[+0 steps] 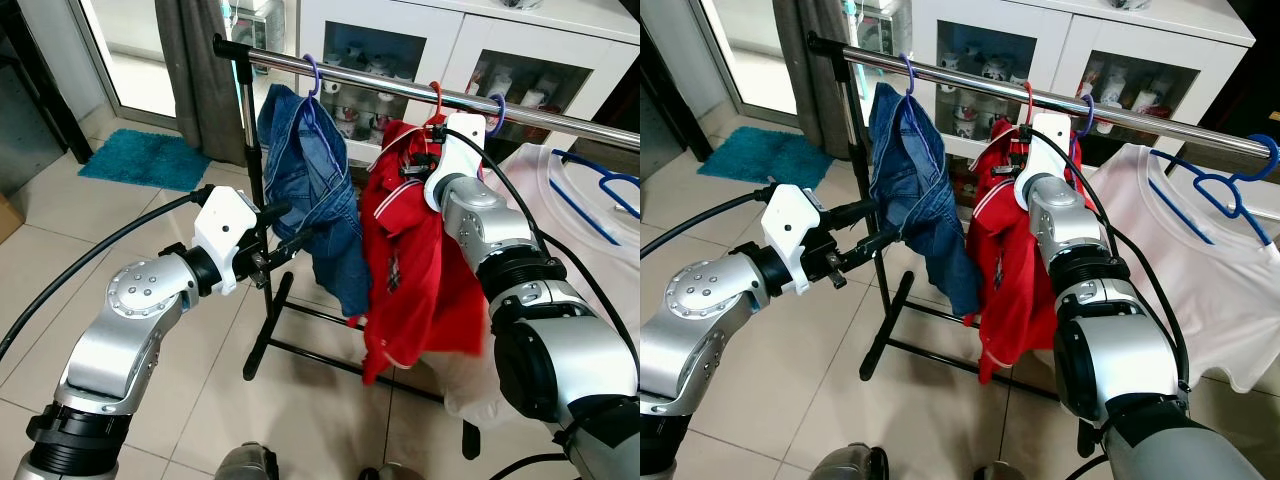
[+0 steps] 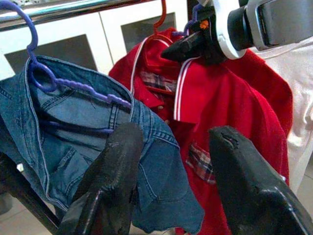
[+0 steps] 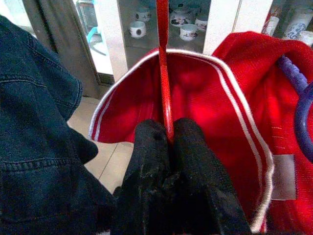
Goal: Hang hanger
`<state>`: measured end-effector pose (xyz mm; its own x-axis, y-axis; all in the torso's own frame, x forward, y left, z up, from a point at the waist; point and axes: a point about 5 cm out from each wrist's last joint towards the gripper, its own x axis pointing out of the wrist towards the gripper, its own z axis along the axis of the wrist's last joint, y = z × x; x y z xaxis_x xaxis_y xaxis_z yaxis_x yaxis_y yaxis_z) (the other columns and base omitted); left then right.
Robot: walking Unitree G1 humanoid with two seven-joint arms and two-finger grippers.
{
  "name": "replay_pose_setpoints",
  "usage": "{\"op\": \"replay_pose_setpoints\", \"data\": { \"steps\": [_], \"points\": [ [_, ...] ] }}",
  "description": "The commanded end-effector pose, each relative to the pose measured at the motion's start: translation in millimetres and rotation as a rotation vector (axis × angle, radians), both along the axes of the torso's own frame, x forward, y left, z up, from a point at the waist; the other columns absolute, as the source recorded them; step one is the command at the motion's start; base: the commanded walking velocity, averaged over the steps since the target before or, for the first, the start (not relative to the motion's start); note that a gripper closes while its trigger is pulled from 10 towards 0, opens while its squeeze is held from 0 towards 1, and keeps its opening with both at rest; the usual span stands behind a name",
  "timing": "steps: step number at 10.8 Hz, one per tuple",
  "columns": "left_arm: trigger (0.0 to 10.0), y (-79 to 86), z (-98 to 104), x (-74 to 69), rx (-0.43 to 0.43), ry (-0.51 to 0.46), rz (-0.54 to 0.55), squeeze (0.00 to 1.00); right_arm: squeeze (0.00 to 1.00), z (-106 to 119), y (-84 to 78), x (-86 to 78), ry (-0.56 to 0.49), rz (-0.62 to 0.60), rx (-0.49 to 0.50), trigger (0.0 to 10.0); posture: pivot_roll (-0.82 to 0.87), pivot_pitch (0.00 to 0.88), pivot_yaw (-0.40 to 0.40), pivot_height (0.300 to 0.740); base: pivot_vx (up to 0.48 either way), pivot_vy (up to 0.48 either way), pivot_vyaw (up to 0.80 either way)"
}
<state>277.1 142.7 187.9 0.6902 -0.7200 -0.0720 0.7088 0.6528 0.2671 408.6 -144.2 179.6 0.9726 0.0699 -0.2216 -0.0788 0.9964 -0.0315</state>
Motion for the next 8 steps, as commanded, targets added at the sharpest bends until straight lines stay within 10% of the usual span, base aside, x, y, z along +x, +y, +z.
{"op": "replay_pose_setpoints", "data": {
  "steps": [1, 3, 4, 8],
  "points": [
    [10.0, -2.9, 6.5, -0.7, 0.003, -0.022, -0.018, 0.00, 0.00, 9.8, -4.3, 2.8, -0.026, -0.018, 0.014, 10.0, 0.14, 0.126, -0.050, 0.740, 0.000, 0.000, 0.00],
    [10.0, -1.6, 8.3, -1.6, 0.009, -0.017, -0.022, 0.00, 0.00, 12.6, -5.3, 5.9, -0.028, -0.035, 0.026, 10.0, 0.14, 0.135, -0.050, 0.740, 0.000, 0.000, 0.00],
    [10.0, -0.9, 3.2, -1.7, -0.062, -0.004, 0.041, 0.00, 1.00, 24.8, -9.3, -5.5, -0.121, 0.219, 0.130, 10.0, 0.08, 0.064, -0.033, 0.740, 0.000, 0.000, 0.00],
    [10.0, -3.8, -5.1, 4.6, -0.080, 0.010, 0.089, 0.00, 1.00, 12.7, -2.2, -24.8, -0.150, 0.344, 0.191, 10.0, 0.09, 0.030, -0.024, 0.740, 0.000, 0.000, 0.00]
  ]
}}
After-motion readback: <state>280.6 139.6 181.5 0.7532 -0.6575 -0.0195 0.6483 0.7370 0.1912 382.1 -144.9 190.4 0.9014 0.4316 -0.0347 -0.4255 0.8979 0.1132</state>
